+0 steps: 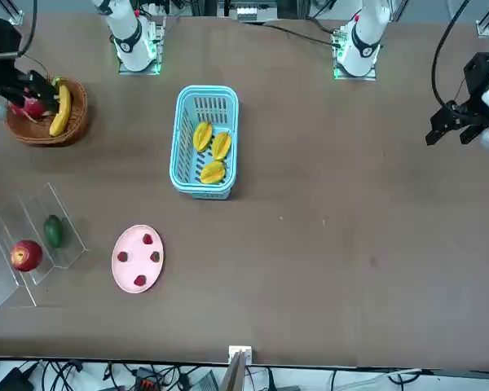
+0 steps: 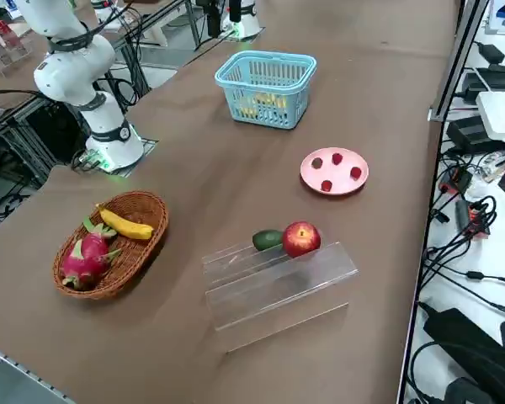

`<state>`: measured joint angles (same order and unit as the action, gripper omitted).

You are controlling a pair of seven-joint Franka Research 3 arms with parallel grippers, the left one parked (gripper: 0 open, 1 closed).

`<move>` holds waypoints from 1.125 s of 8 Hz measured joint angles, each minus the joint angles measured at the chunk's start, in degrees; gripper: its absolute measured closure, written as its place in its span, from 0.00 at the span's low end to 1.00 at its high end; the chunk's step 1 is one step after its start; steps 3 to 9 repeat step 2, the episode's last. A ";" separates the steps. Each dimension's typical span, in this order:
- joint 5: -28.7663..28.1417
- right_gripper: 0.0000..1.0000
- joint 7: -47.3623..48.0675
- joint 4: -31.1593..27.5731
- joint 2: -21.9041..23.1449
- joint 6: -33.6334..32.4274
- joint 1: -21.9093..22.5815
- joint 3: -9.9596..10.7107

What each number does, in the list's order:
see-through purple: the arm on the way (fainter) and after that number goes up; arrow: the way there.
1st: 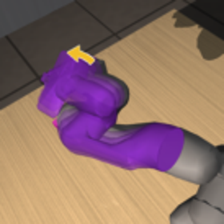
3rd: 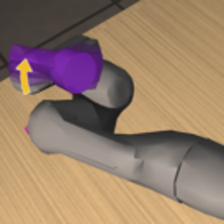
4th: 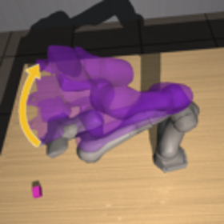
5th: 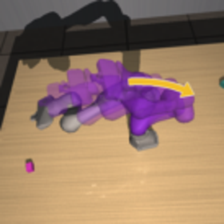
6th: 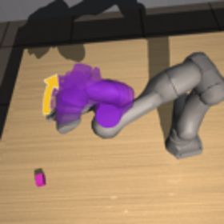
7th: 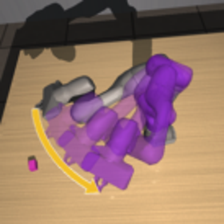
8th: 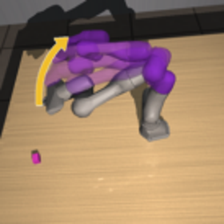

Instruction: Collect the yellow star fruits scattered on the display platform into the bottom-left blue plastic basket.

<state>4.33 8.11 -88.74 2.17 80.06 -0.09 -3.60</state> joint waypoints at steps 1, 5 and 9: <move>-0.07 0.00 -0.11 0.00 -0.01 -0.10 0.13 -0.08; -0.09 0.00 -0.16 0.00 -0.01 -0.12 0.52 -0.27; -0.09 0.00 -0.16 0.00 -0.01 -0.12 0.52 -0.27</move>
